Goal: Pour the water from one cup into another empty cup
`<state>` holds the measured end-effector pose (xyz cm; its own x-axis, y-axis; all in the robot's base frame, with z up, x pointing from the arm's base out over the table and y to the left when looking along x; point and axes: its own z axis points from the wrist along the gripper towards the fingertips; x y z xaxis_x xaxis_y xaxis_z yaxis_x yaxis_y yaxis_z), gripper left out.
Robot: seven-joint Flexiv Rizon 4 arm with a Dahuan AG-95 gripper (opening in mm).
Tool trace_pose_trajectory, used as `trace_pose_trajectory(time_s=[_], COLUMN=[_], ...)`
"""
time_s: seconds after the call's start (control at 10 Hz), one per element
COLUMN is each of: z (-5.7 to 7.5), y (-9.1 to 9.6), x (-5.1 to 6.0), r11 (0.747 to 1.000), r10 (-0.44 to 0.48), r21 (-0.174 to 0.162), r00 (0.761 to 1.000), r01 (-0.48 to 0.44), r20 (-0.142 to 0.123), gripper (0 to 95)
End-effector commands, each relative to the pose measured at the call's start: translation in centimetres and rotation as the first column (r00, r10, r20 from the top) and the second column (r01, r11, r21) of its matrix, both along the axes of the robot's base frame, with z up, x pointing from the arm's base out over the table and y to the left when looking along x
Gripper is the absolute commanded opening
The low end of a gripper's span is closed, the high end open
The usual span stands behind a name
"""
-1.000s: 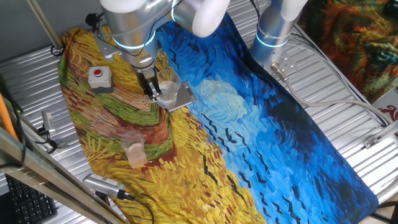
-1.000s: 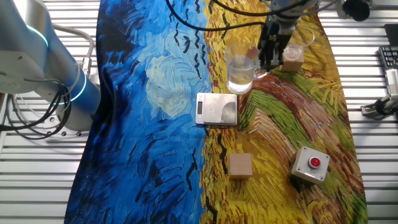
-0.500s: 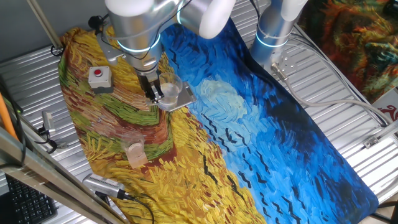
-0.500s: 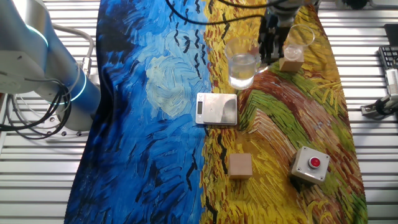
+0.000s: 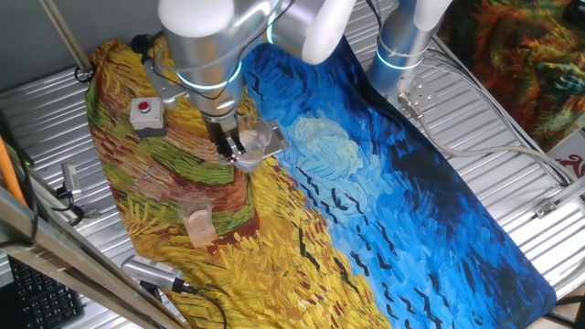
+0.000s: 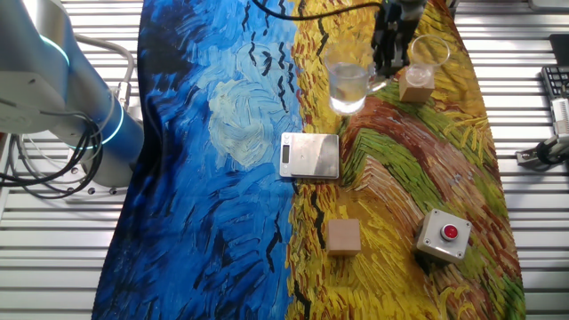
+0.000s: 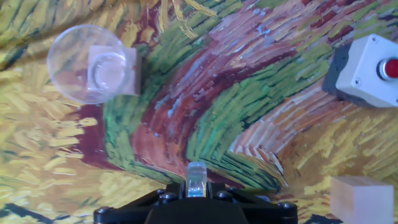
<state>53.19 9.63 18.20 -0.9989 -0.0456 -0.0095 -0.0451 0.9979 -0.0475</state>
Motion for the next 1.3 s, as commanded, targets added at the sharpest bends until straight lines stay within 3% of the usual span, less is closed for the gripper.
trace_pose_trajectory(time_s=[0.1, 1.3], z=[0.2, 1.4], y=[0.7, 4.5], x=[0.3, 1.5], r11=[1.000, 0.999], r10=[-0.001, -0.016], r21=[-0.005, 0.034], r00=[1.000, 1.000], r01=[0.001, 0.016], r20=[-0.010, -0.003], gripper=[0.0, 0.0])
